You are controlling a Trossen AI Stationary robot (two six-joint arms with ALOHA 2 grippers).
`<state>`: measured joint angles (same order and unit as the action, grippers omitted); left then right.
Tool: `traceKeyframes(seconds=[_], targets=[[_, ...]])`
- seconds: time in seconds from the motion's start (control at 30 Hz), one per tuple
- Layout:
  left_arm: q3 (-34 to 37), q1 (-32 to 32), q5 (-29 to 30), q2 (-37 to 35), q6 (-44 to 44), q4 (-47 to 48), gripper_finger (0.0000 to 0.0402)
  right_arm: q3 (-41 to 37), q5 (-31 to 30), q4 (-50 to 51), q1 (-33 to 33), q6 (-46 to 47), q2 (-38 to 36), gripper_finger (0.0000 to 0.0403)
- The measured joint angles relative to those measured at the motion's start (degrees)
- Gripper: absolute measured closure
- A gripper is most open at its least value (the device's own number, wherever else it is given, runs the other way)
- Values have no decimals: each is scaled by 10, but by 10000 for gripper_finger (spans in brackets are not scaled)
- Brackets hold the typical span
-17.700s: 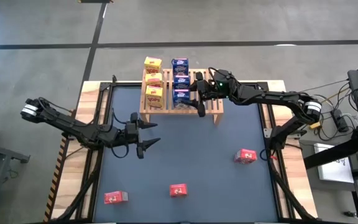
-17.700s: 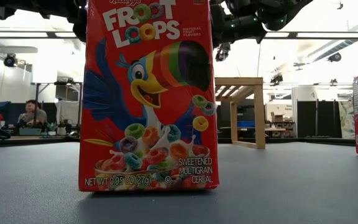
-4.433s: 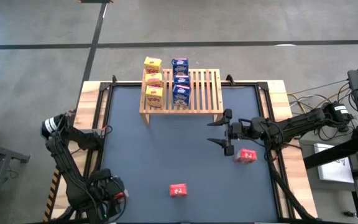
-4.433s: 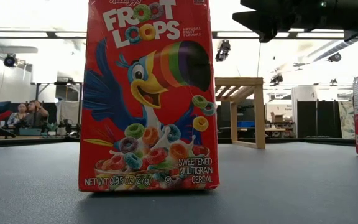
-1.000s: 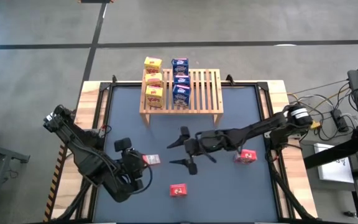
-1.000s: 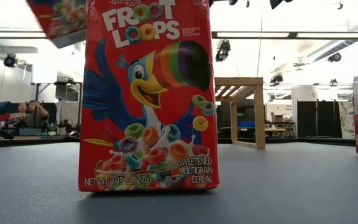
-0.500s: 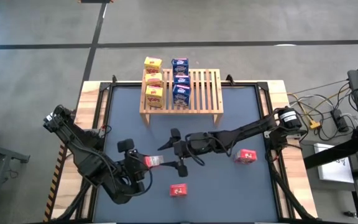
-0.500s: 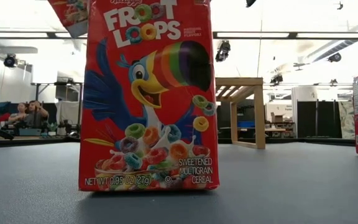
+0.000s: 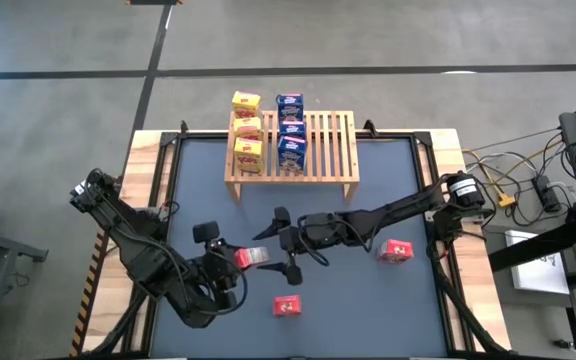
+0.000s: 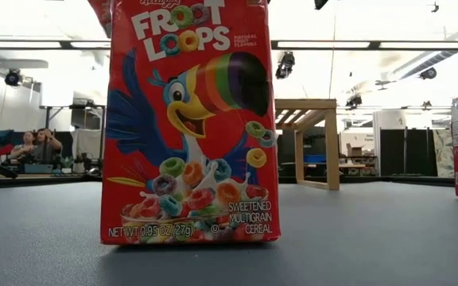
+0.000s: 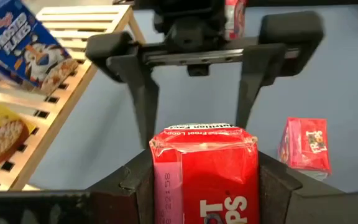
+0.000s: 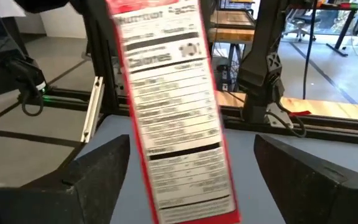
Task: Stack cereal on shelf
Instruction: Put the bottom left red cereal box on the shelf
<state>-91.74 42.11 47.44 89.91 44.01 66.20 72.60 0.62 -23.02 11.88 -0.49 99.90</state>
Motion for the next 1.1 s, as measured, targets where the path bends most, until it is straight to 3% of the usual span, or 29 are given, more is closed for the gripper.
traceKeyframes(seconds=[0.17, 0.37, 0.8, 1.1], targets=[[0, 0, 0, 0, -35, -27, 235, 0, 4, 0, 0, -3, 0, 61], [0, 0, 0, 0, -45, -38, 235, 0, 14, 0, 0, -7, 0, 82], [0, 0, 0, 0, -36, -39, 235, 0, 36, 1, -1, -16, 0, 178], [0, 0, 0, 0, -42, -39, 173, -1, 34, 2, -3, -26, 1, 212]])
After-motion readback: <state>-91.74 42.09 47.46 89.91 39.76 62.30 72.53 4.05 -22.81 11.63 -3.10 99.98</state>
